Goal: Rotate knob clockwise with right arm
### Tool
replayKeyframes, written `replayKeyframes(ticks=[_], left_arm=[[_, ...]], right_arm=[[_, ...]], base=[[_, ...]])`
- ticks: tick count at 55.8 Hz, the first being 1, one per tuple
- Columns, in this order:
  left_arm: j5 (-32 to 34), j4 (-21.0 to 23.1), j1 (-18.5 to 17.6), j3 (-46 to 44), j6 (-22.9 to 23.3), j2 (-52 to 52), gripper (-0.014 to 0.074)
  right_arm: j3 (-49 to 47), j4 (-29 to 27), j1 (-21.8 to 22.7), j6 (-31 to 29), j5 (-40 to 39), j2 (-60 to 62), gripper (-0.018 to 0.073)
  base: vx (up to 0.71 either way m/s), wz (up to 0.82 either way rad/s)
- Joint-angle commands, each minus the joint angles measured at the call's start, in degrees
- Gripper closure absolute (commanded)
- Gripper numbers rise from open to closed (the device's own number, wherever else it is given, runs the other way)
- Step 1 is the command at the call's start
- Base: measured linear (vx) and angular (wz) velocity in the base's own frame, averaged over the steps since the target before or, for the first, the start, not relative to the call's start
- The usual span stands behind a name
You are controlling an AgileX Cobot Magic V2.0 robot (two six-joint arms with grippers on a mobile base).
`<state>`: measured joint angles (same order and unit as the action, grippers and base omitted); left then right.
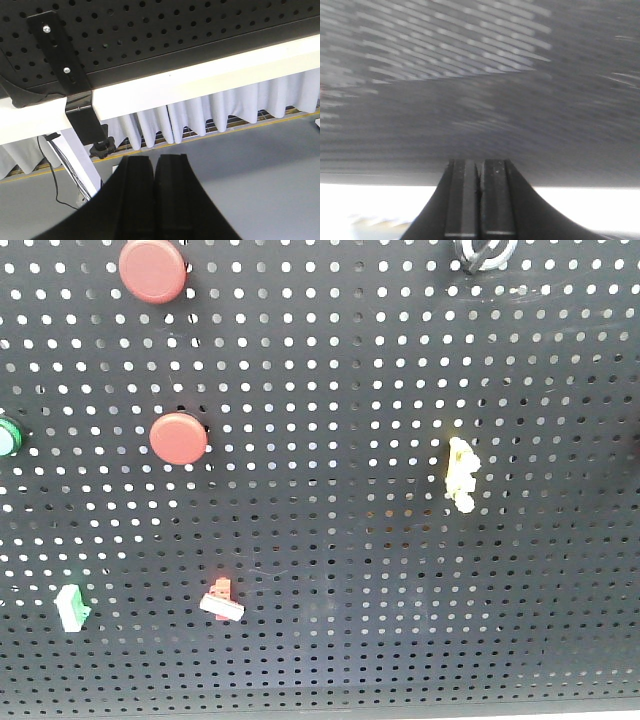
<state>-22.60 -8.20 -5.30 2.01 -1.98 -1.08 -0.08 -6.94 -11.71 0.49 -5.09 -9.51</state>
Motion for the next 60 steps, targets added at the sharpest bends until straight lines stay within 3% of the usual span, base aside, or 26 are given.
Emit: replayKeyframes(ticks=[1, 11, 60], left_arm=[[4.5, 0.0, -0.1, 0.5, 0.6, -0.6, 0.0603], [4.5, 0.0, -0.1, 0.5, 0.6, -0.6, 0.0603], [4.5, 0.0, -0.1, 0.5, 0.6, -0.6, 0.0603]], right_arm=[[1.2, 1.8, 5.4, 0.0, -5.4, 3.8, 0.0571], [2.2, 5.3, 10.1, 0.0, -2.1, 10.9, 0.0571], [2.2, 6.9, 10.1, 0.0, -1.7, 10.9, 0.0571]], base=[[0.0, 0.0], [0.0, 0.0], [0.0, 0.0]])
